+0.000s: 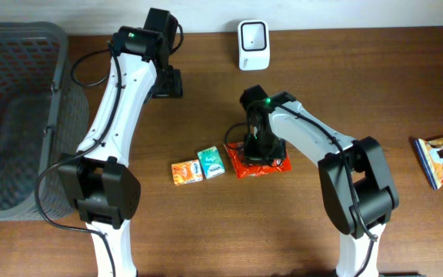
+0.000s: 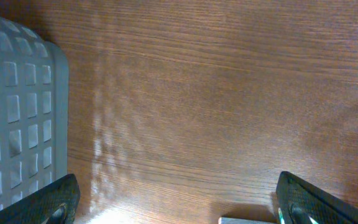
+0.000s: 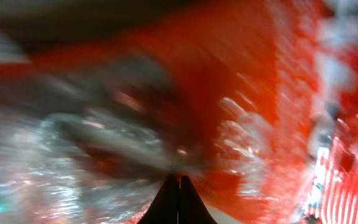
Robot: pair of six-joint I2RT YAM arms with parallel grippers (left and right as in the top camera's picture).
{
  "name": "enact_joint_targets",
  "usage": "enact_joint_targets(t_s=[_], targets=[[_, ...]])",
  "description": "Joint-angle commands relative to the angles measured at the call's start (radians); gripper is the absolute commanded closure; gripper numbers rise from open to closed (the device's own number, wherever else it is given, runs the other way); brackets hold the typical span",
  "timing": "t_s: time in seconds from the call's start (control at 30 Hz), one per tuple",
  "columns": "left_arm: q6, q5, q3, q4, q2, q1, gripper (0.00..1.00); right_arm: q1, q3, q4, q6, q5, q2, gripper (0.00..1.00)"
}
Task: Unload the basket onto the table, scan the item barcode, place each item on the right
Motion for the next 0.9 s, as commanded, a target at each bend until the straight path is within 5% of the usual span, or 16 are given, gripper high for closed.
enact_joint_targets(t_s=[0.0, 0.13, 0.23, 0.37, 0.43, 0.57, 0.87], targets=[[-0.003, -0.007, 0.007, -0.002, -0.023, 0.004, 0.01, -0.027, 0.012, -0.136, 0.062, 0.137, 0.0, 0.96], [-0.003, -0.007, 0.007, -0.002, -0.023, 0.004, 0.01, -0.048, 0.202, -0.444, 0.055, 0.23, 0.0, 0.96], [-0.003, -0.007, 0.007, -0.002, -0.023, 0.004, 0.01, -0.045, 0.253, -0.382, 0.051, 0.127, 0.0, 0.95], [-0.003, -0.007, 0.007, -0.002, -0.023, 0.004, 0.01, -0.022, 0.228, -0.173, 0.051, -0.019, 0.0, 0.67], [-0.003, -0.007, 0.007, -0.002, -0.023, 0.004, 0.01, 0.016, 0.224, -0.089, 0.074, -0.017, 0.002, 0.35], [-0.003, -0.007, 0.007, -0.002, -0.023, 0.004, 0.01, 0.084, 0.223, -0.047, 0.36, 0.156, 0.033, 0.37], [-0.003, -0.007, 0.007, -0.002, -0.023, 0.004, 0.01, 0.092, 0.164, -0.045, 0.602, 0.232, 0.096, 0.46]])
